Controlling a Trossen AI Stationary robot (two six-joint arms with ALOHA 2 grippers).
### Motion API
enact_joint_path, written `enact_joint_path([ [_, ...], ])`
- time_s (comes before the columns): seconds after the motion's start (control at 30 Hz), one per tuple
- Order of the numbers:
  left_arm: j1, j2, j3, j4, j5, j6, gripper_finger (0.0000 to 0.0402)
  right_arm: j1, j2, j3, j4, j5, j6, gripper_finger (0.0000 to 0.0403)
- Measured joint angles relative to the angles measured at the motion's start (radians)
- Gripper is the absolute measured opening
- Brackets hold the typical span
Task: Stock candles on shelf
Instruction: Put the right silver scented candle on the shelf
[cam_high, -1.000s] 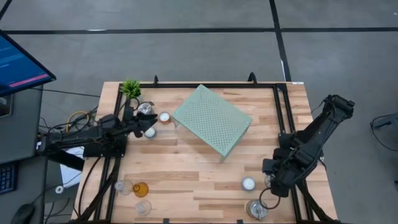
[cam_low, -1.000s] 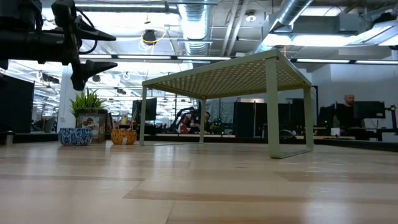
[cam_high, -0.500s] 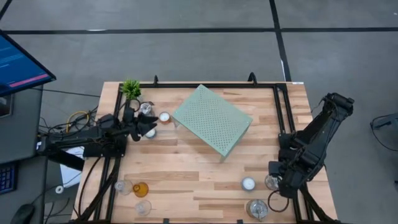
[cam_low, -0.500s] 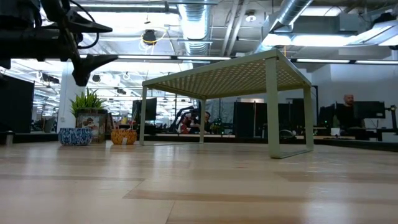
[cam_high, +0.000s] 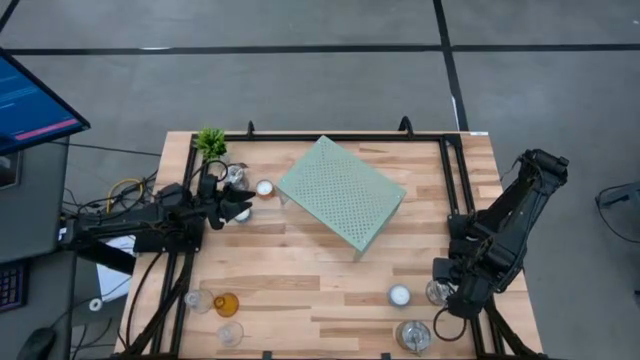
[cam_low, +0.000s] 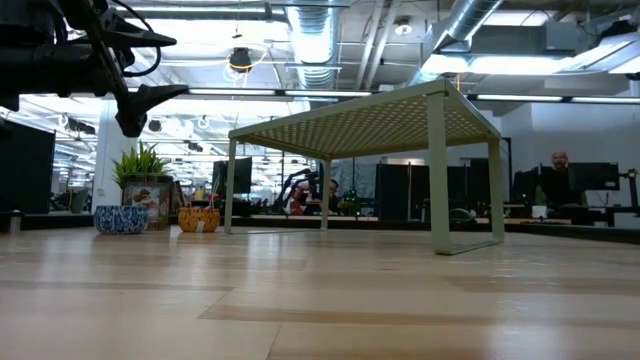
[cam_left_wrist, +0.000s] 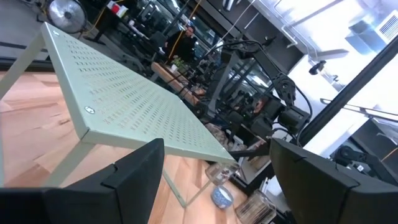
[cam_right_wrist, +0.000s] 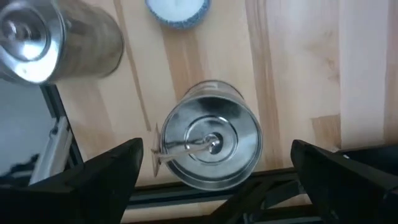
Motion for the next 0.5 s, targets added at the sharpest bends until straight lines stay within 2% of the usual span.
enact_joint_path([
  [0.2, 0.0, 0.0, 0.0, 0.002, 0.0, 0.0, 0.0294, -0.007, -0.003, 0.0, 0.027, 0.018, 0.017, 0.0398],
  [0.5, 0.0, 0.0, 0.0, 0.003, 0.0, 0.0, 0.0294, -0.09, -0.007, 0.001, 0.031, 0.069, 0.028, 0.0398],
])
